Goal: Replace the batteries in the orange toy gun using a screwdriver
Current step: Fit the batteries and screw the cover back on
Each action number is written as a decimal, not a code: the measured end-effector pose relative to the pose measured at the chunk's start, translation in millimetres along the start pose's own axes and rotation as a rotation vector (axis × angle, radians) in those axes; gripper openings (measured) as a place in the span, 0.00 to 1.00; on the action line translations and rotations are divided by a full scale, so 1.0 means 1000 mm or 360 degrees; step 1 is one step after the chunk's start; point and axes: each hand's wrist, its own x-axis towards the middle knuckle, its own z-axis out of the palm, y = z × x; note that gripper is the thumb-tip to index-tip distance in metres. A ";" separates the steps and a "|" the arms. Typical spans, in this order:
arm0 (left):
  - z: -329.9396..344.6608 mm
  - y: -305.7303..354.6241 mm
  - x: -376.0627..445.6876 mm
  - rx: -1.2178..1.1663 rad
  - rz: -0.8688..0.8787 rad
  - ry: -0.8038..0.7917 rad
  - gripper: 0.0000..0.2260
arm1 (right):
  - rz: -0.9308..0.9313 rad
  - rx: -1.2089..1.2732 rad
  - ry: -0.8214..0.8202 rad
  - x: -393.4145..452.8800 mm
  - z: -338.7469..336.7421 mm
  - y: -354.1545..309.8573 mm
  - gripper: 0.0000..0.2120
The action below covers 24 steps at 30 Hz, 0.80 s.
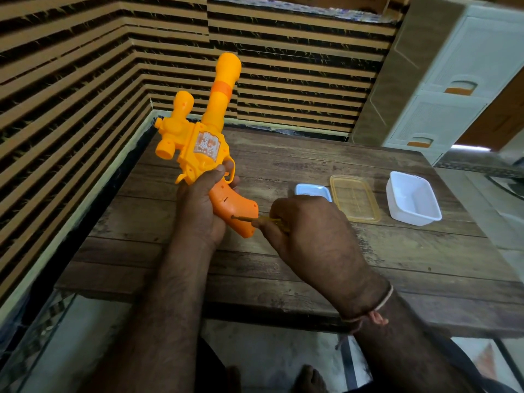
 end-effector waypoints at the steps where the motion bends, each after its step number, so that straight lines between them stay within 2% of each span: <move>1: 0.000 -0.001 0.000 0.0001 -0.0009 0.0000 0.18 | 0.0010 -0.0023 0.0004 0.000 0.001 0.001 0.16; 3: 0.001 -0.001 0.000 0.0026 -0.0010 -0.0014 0.20 | 0.0002 -0.0037 0.0011 0.000 0.002 0.001 0.17; 7: 0.002 0.001 0.000 0.0032 0.0003 -0.0017 0.29 | -0.0012 0.0028 -0.0027 -0.003 0.000 -0.001 0.13; 9: 0.002 0.001 -0.001 0.0026 -0.0005 -0.0015 0.28 | -0.0034 0.0002 0.0016 -0.003 0.001 0.000 0.13; 12: 0.002 0.002 -0.003 -0.0023 -0.0017 -0.0017 0.20 | 0.0007 -0.0088 -0.0013 0.000 0.003 0.002 0.18; 14: 0.003 0.004 -0.004 -0.0094 -0.0031 -0.0013 0.21 | 0.0013 -0.0049 -0.0002 0.000 0.004 0.005 0.18; 17: 0.004 0.007 -0.005 -0.0208 -0.0037 -0.0011 0.20 | 0.0087 0.0329 0.0056 0.002 0.002 0.013 0.16; 21: 0.007 0.010 -0.008 -0.0278 -0.0092 0.0099 0.14 | 0.0454 0.1340 0.0148 0.008 0.008 0.019 0.10; 22: 0.008 0.010 -0.009 -0.0288 -0.0110 0.0115 0.15 | 0.0513 0.1432 0.0177 0.009 0.013 0.018 0.11; 24: 0.008 0.009 -0.010 -0.0299 -0.0150 0.0165 0.18 | 0.0538 0.1350 0.0145 0.009 0.026 0.015 0.17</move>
